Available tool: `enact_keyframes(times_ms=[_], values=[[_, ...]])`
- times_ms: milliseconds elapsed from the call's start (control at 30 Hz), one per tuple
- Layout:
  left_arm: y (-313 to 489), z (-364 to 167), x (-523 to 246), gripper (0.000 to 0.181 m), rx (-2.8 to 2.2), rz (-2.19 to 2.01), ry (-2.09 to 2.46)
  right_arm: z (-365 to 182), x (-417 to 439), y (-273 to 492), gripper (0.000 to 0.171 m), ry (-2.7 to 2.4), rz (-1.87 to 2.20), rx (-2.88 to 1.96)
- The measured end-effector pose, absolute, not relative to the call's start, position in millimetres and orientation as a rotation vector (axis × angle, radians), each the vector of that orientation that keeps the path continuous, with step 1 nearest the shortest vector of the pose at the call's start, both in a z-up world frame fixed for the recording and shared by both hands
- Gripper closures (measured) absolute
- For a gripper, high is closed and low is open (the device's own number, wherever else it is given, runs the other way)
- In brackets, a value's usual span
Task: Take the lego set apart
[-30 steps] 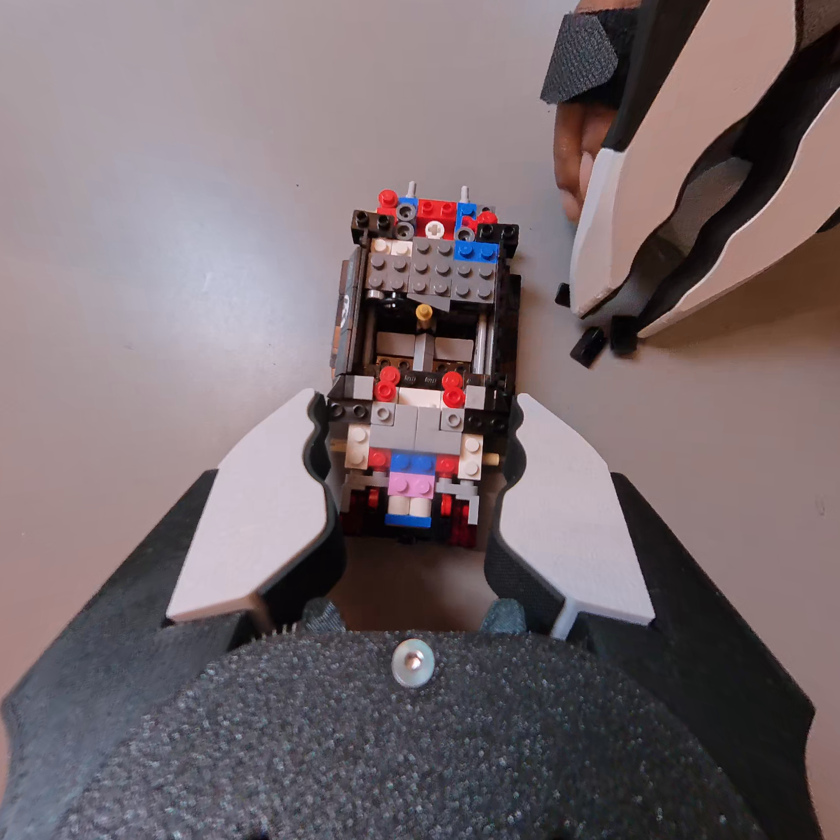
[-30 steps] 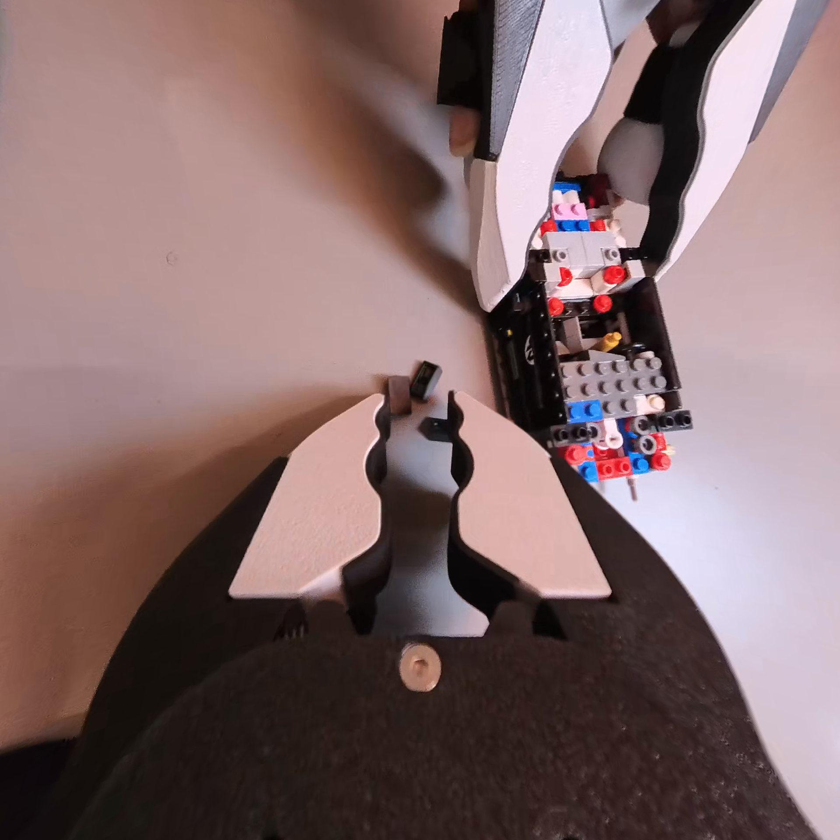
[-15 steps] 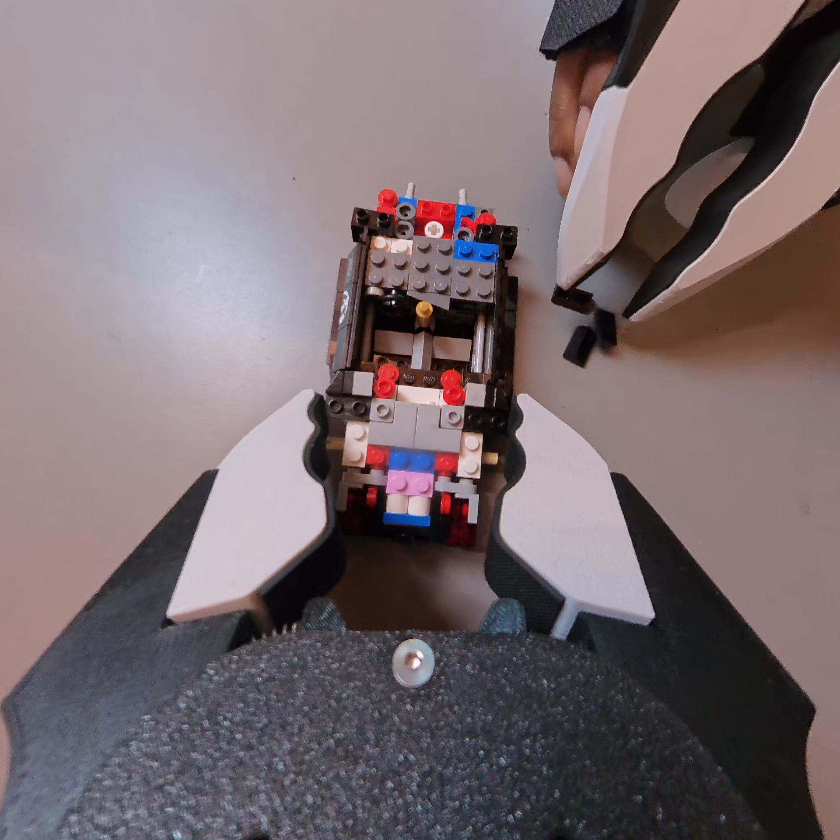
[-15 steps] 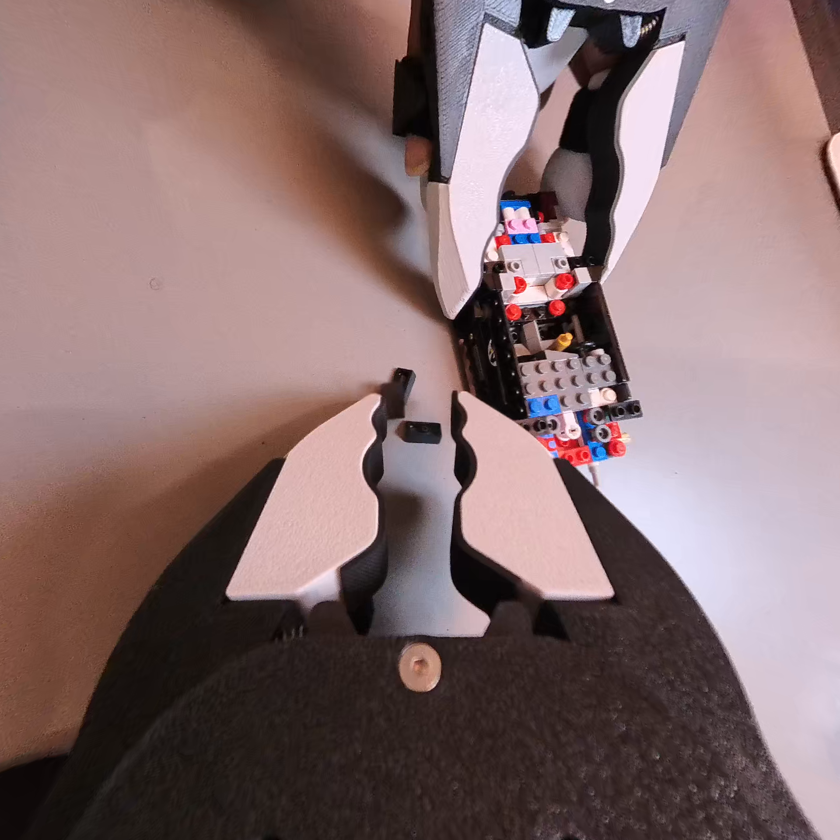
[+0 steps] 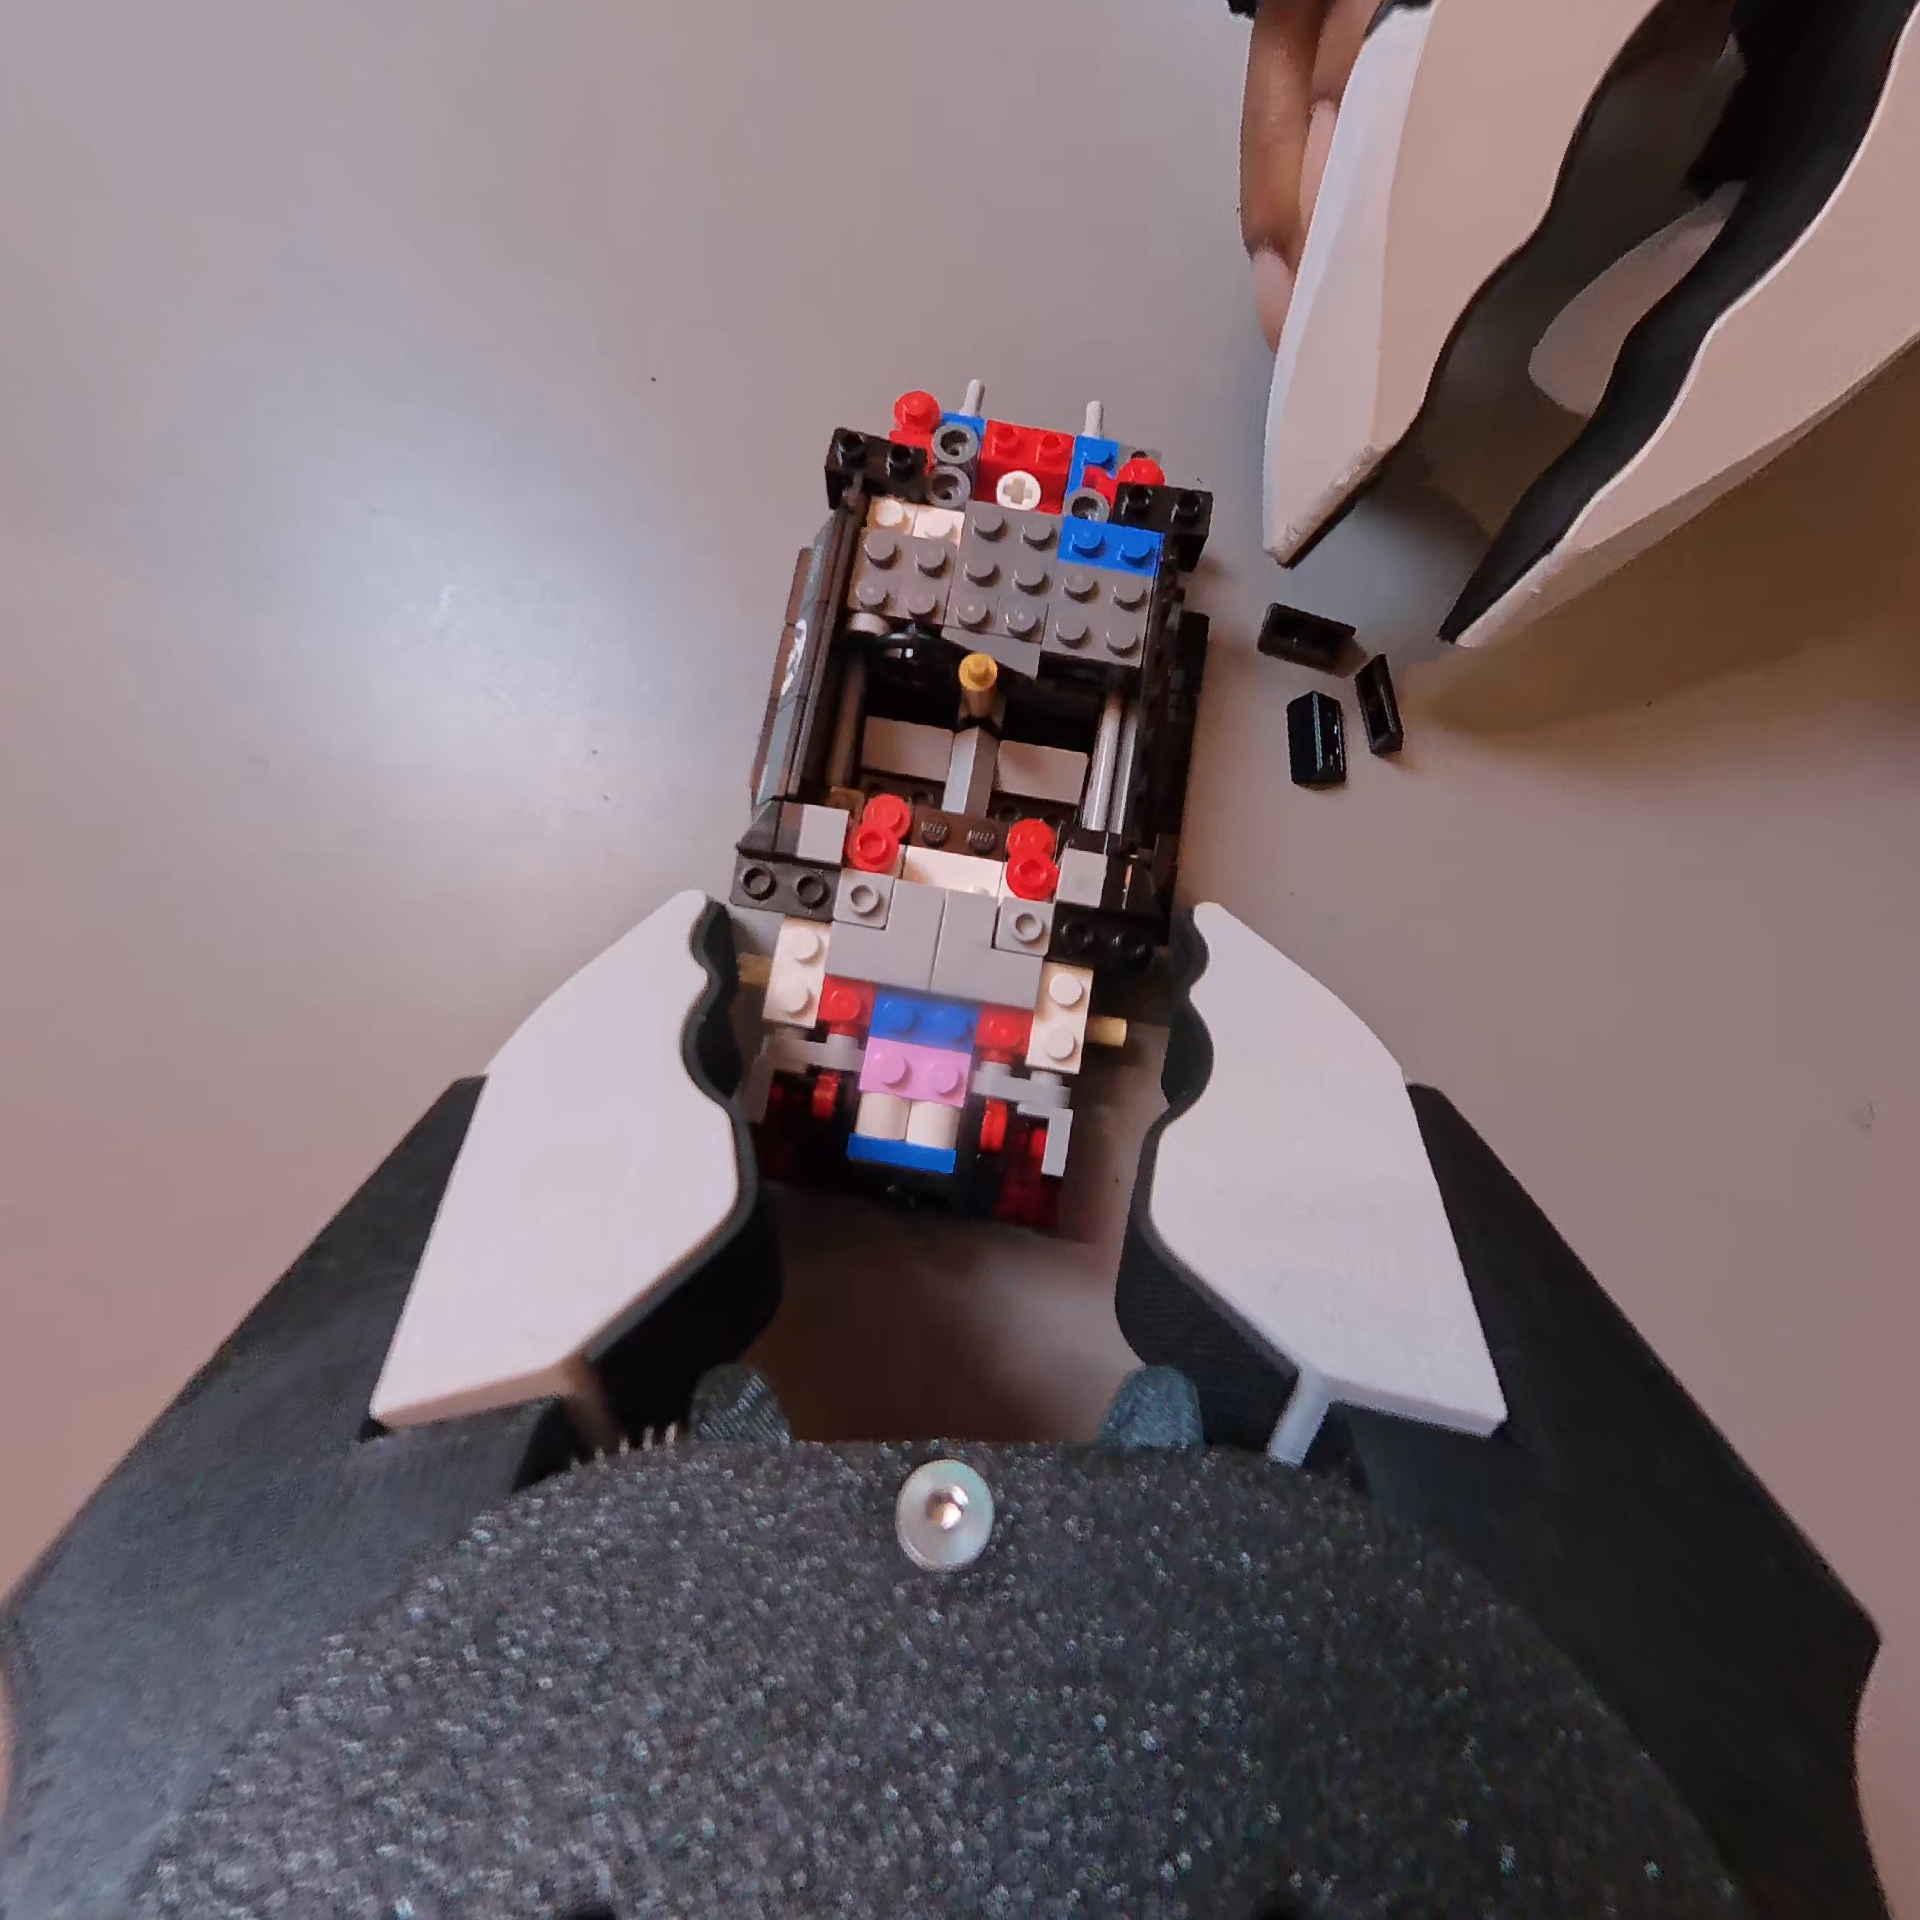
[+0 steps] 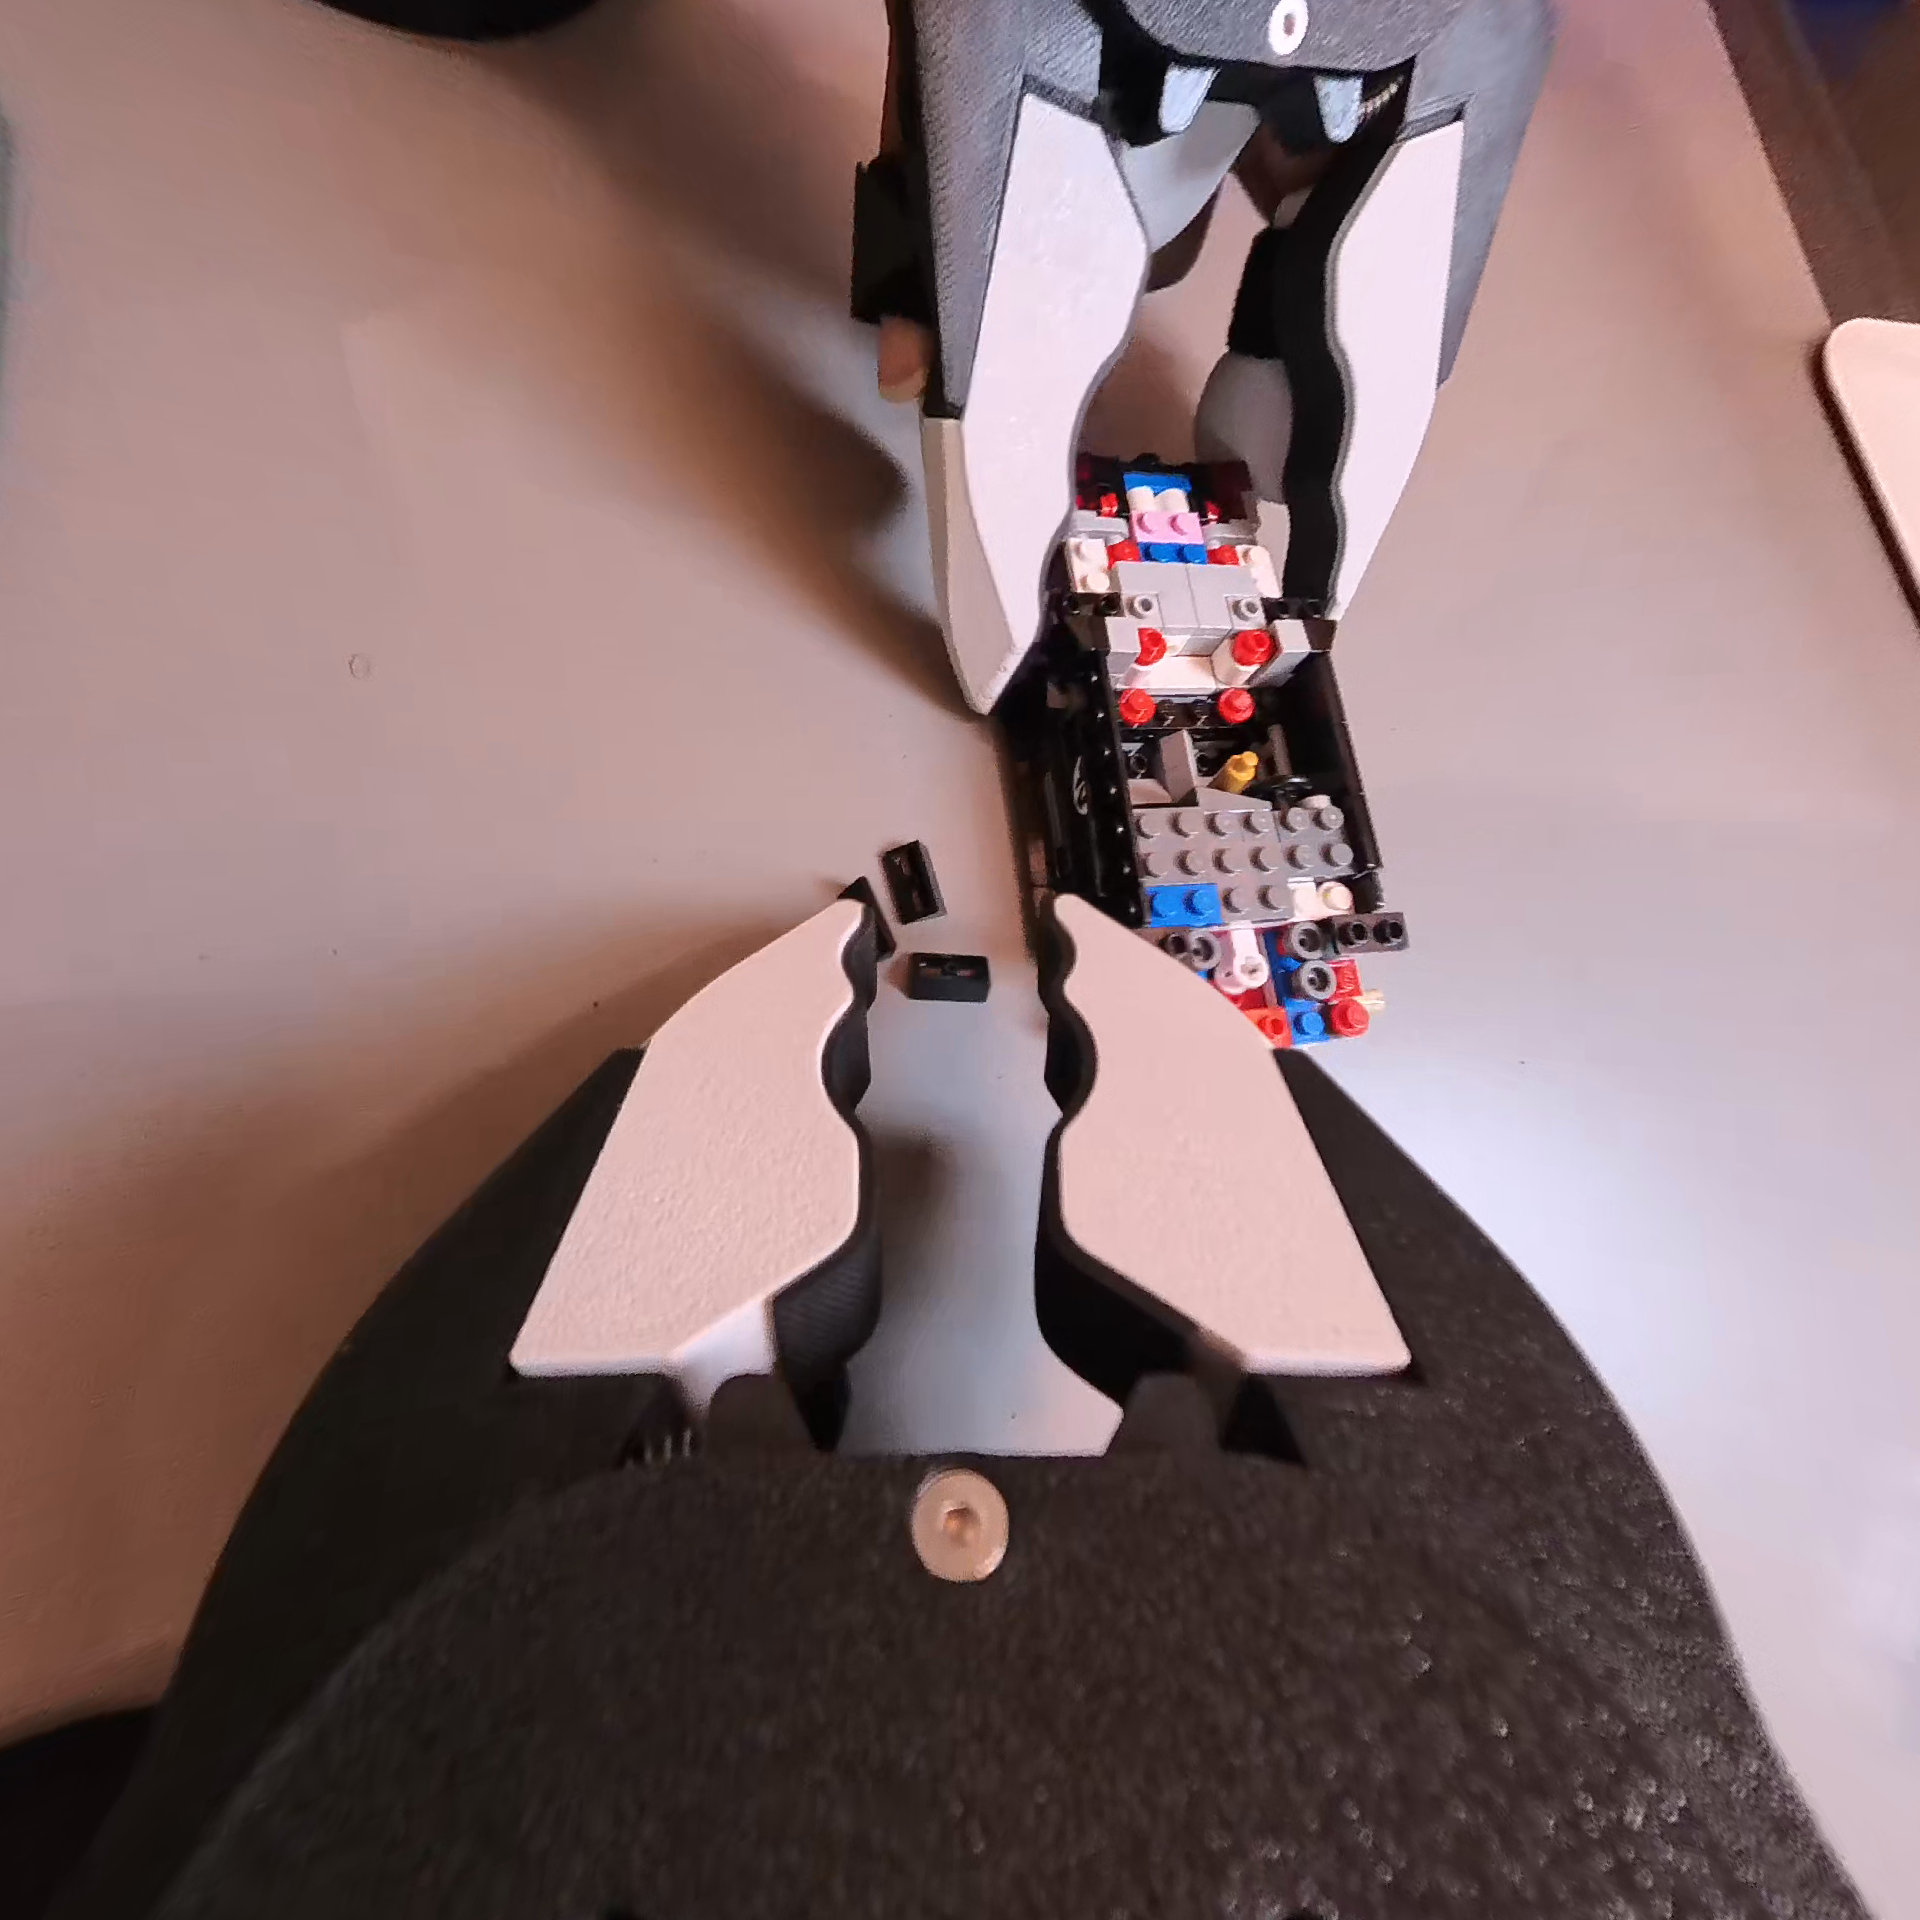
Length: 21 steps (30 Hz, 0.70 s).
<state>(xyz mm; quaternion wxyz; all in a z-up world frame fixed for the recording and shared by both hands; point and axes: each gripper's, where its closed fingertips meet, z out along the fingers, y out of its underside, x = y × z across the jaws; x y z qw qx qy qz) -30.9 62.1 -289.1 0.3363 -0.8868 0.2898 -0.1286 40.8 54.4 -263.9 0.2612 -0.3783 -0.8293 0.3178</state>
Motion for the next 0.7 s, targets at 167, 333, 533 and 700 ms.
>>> enact_keyframes(times_ms=[167, 333, 533, 700], values=[[60.8, -289.1, -30.9, 0.102, -2.315, -0.333, 0.764, -259.3, 31.7, 62.1, 0.143, -2.164, 0.828, -1.014], [59.5, -287.7, -31.7, 0.102, -2.312, -0.327, 0.766, -261.3, 26.6, 74.9, 0.145, -2.112, 0.729, -0.992], [61.4, -282.6, -32.3, 0.103, -2.284, -0.328, 0.742, -259.6, 24.3, 84.3, 0.147, -2.070, 0.685, -0.989], [60.3, -286.5, -30.5, 0.104, -2.289, -0.293, 0.775, -264.3, 21.4, 85.0, 0.149, -2.068, 0.635, -0.970]])
